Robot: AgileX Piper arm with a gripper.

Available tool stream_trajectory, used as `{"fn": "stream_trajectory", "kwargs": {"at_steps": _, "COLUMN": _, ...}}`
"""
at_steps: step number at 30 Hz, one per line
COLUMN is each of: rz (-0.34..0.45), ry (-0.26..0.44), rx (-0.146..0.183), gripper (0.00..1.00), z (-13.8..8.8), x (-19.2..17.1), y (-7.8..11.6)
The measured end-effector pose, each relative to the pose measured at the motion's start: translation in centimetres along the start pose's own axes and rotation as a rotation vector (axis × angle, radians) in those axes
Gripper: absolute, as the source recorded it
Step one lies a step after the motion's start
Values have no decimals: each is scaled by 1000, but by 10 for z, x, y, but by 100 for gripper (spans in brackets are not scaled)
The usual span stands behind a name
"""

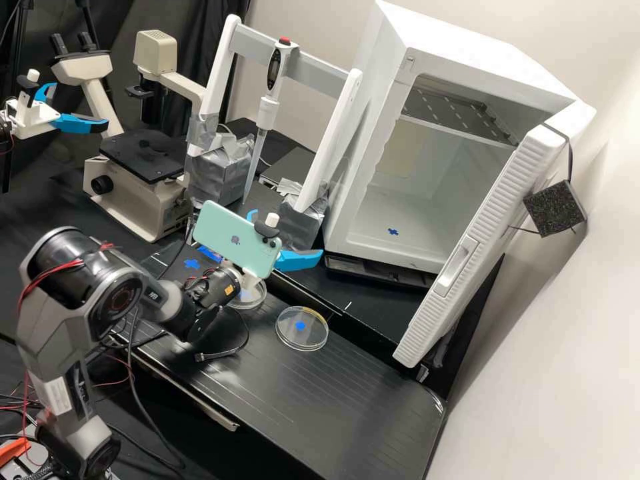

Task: Open the bottle

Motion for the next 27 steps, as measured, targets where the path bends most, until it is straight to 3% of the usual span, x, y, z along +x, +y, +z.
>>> {"fn": "stream_trajectory", "kwargs": {"at_steps": 5, "rz": -21, "ry": 127, "rx": 15, "gripper": 100, "z": -24, "x": -19, "y": -13}}
{"fn": "stream_trajectory", "kwargs": {"at_steps": 9, "rz": -92, "ry": 181, "rx": -21, "gripper": 100, "z": -38, "x": -26, "y": -35}}
{"fn": "stream_trajectory", "kwargs": {"at_steps": 13, "rz": -144, "ry": 180, "rx": -51, "gripper": 100, "z": -39, "x": -26, "y": -52}}
{"fn": "stream_trajectory", "kwargs": {"at_steps": 17, "rz": -190, "ry": 156, "rx": -61, "gripper": 100, "z": -35, "x": -25, "y": -65}}
{"fn": "stream_trajectory", "kwargs": {"at_steps": 27, "rz": -218, "ry": 122, "rx": -82, "gripper": 100, "z": -24, "x": -28, "y": -74}}
